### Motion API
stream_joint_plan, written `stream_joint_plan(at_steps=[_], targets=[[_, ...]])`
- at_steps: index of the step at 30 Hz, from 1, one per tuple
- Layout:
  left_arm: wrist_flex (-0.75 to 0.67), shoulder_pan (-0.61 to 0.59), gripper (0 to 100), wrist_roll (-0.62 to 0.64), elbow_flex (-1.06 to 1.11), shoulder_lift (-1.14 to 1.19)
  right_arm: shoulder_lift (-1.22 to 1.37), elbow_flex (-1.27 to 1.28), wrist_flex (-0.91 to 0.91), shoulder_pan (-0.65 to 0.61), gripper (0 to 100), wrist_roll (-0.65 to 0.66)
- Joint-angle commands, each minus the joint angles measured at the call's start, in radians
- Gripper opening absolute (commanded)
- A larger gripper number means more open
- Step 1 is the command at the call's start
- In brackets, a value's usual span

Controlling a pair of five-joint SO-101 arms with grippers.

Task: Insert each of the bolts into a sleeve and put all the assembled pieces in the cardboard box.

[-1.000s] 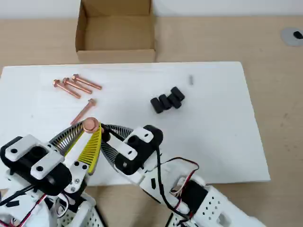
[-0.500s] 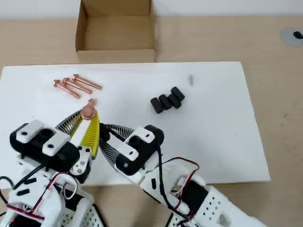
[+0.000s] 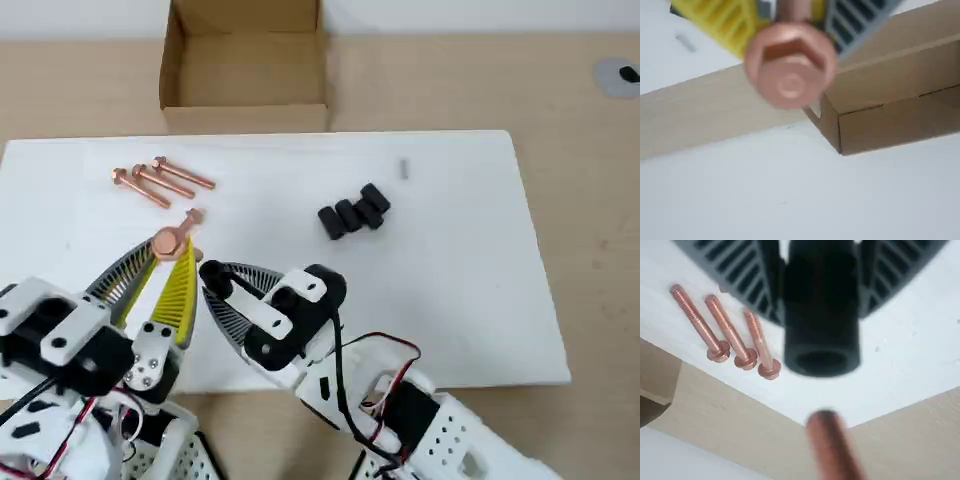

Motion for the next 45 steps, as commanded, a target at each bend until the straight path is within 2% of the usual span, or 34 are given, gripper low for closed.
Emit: stream_joint_plan(at_steps=[1,7,12,17,31,45], targets=[[0.011,-0.014,1,0.011,-0.046,0.001,0.002,-0.033,-0.026,-0.01,0.9,0.009],[0.003,0.011,1,0.095,-0.046,0.001,0.002,-0.031,-0.026,-0.01,0.9,0.009],[0.003,0.094,1,0.098,-0.046,0.001,0.002,-0.031,-0.026,-0.01,0.9,0.009],[0.011,0.106,1,0.098,-0.044,0.001,0.002,-0.031,-0.026,-0.01,0.9,0.009],[0.012,0.104,1,0.008,-0.037,0.001,0.002,-0.031,-0.026,-0.01,0.9,0.009],[0.081,0.106,1,0.005,-0.044,0.002,0.002,-0.03,-0.026,-0.01,0.9,0.043]])
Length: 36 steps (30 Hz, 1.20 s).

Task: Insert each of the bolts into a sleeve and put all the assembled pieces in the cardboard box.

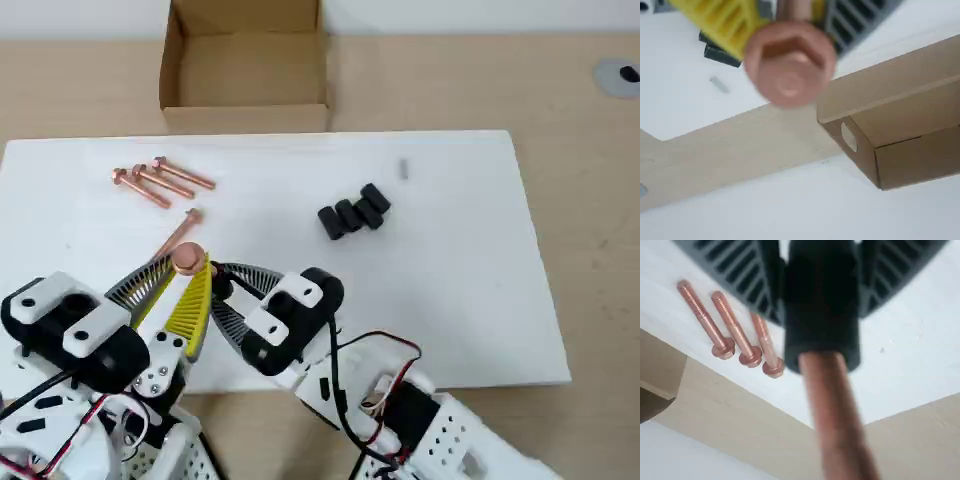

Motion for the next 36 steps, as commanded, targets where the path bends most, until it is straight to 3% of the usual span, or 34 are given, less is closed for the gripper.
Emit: stream_joint_plan(at_steps=[1,9,16,22,36], targets=[[0.003,0.012,1,-0.002,-0.04,0.002,0.002,-0.03,-0.028,-0.01,0.9,0.008],[0.002,0.012,1,-0.003,-0.032,0.002,0.002,-0.03,-0.028,-0.01,0.9,0.008],[0.003,0.009,17,-0.002,-0.011,-0.002,0.002,-0.03,-0.028,-0.01,0.9,0.008],[-0.003,0.008,19,0.0,-0.003,-0.002,0.002,-0.031,-0.028,0.021,0.9,0.008],[-0.003,-0.164,25,0.002,-0.002,-0.002,0.002,-0.041,-0.028,0.047,0.9,0.005]])
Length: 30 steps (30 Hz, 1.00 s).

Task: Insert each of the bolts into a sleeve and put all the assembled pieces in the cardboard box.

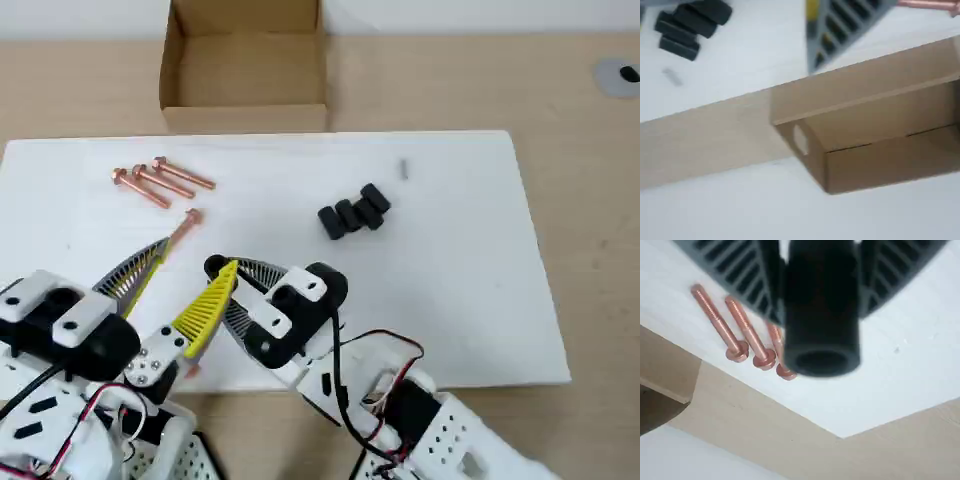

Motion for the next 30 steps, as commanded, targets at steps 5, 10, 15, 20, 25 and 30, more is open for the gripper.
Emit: stream_joint_plan(at_steps=[5,10,15,20,25,30], targets=[[-0.011,-0.041,25,-0.002,-0.012,-0.001,0.001,-0.042,-0.028,0.018,0.9,0.003],[-0.031,-0.172,19,0.002,-0.012,0.005,0.001,-0.042,-0.028,0.018,0.9,0.003],[0.081,-0.273,16,0.166,-0.037,0.166,0.001,-0.084,-0.021,0.022,0.9,0.002],[0.173,-0.482,17,0.298,-0.203,0.544,0.008,-0.133,-0.02,0.096,0.9,0.002],[0.417,-0.56,17,0.333,-0.466,0.947,0.008,-0.17,-0.018,0.213,0.9,0.002],[0.598,-0.614,17,0.414,-0.66,1.265,0.01,-0.165,0.021,0.266,0.9,0.002]])
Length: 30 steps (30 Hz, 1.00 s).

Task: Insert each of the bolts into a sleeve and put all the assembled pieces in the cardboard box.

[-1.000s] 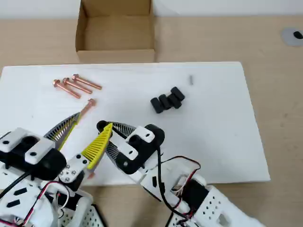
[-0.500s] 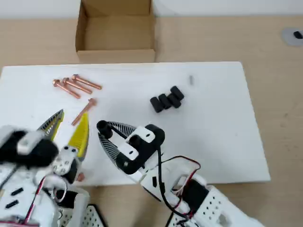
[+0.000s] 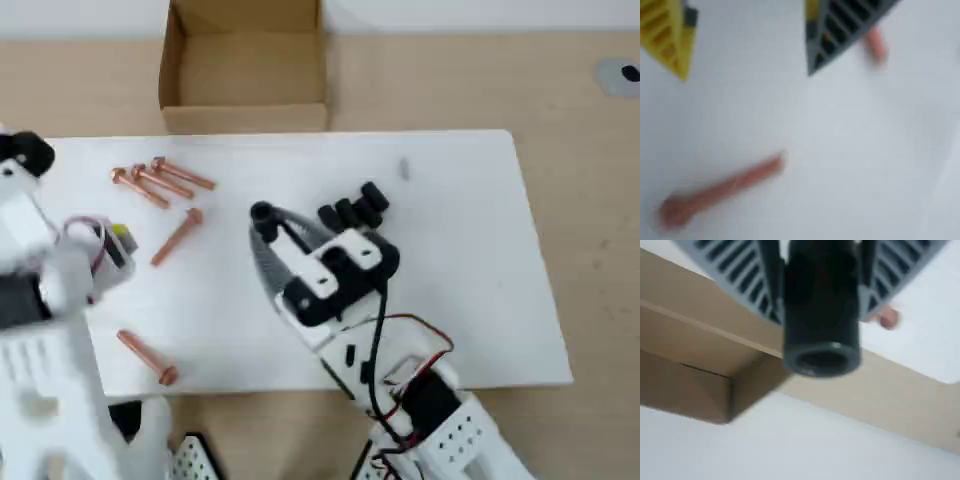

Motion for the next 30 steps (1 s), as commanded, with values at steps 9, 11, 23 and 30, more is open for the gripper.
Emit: stream_joint_plan(at_steps=[9,11,23,30], targets=[[0.077,-0.186,17,0.031,-0.003,0.398,0.002,-0.067,0.15,0.035,0.9,0.003],[0.077,-0.203,17,0.029,0.038,0.44,0.002,-0.051,0.152,0.035,0.9,0.005],[0.075,-0.209,17,-0.048,0.078,0.636,0.002,-0.028,0.16,0.035,0.9,0.006],[0.075,-0.209,17,-0.109,0.051,0.768,0.002,-0.027,0.16,0.035,0.9,0.006]])
